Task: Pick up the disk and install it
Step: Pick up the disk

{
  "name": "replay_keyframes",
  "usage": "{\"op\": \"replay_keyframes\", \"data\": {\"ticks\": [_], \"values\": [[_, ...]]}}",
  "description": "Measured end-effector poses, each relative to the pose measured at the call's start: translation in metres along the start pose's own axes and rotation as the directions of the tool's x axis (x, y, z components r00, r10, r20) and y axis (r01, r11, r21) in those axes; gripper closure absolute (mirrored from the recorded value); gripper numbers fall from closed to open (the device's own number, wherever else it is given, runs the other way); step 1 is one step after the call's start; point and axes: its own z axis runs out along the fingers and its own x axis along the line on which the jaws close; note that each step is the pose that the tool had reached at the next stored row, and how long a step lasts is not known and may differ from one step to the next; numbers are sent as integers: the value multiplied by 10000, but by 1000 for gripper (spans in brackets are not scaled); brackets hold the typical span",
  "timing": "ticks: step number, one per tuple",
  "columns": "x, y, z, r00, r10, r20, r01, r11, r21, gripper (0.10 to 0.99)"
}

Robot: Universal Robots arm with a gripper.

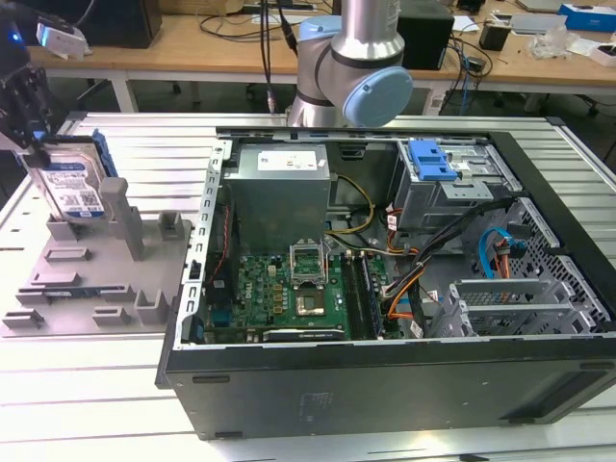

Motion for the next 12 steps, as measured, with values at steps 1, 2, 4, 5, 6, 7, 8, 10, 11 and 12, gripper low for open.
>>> {"op": "replay_keyframes", "data": {"ticks": [1,2,4,5,6,7,8,10,11,12], "values": [[2,1,-157,10000,0,41,0,10000,1,718],[2,1,-180,10000,-1,46,1,10000,0,718],[3,2,-225,10000,-1,60,1,10000,1,718],[4,2,-248,10000,-1,66,1,10000,0,718],[4,2,-270,10000,0,72,0,10000,1,718],[4,2,-293,10000,-1,79,1,10000,1,718],[5,3,-361,10000,-1,96,1,10000,1,718],[7,3,-419,9999,-1,111,1,10000,2,718],[8,3,-462,9999,-1,122,1,10000,2,718],[9,4,-513,9999,-1,131,1,10000,2,718]]}}
